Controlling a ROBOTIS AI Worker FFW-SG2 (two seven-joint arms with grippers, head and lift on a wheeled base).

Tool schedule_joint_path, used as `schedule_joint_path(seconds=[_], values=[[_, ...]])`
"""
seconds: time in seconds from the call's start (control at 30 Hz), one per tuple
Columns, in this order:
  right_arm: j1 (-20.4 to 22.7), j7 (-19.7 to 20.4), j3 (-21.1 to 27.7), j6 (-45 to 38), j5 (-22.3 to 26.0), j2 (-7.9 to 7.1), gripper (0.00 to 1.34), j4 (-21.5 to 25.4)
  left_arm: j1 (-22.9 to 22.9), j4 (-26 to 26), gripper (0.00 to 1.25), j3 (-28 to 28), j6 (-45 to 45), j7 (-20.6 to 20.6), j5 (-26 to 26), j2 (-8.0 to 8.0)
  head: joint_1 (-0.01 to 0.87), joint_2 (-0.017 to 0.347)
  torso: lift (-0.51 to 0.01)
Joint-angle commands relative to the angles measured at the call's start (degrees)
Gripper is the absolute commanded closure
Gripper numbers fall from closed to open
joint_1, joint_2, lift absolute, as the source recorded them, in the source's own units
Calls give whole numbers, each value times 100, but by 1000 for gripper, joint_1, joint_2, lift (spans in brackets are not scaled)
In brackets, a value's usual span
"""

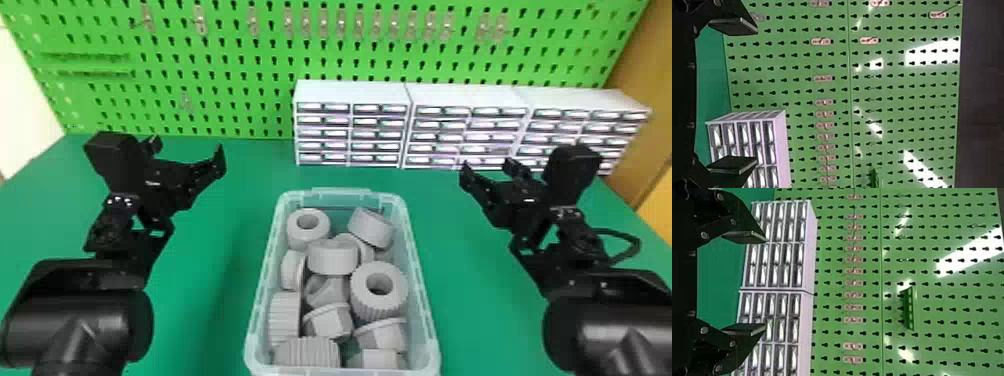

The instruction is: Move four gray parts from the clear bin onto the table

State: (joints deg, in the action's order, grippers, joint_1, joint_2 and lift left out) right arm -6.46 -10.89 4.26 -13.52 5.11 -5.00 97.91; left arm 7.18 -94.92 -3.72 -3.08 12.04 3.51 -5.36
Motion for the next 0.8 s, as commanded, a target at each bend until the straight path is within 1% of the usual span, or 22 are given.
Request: schedule_joint_path(seconds=[0.0,0.77], values=[[-4,0,5,-1,-1,8,473,0,3,0,125,-15,0,0,0,0,678,34,-50],[14,0,31,-1,16,16,473,0,-6,0,125,-32,0,0,-9,0,678,34,-50]])
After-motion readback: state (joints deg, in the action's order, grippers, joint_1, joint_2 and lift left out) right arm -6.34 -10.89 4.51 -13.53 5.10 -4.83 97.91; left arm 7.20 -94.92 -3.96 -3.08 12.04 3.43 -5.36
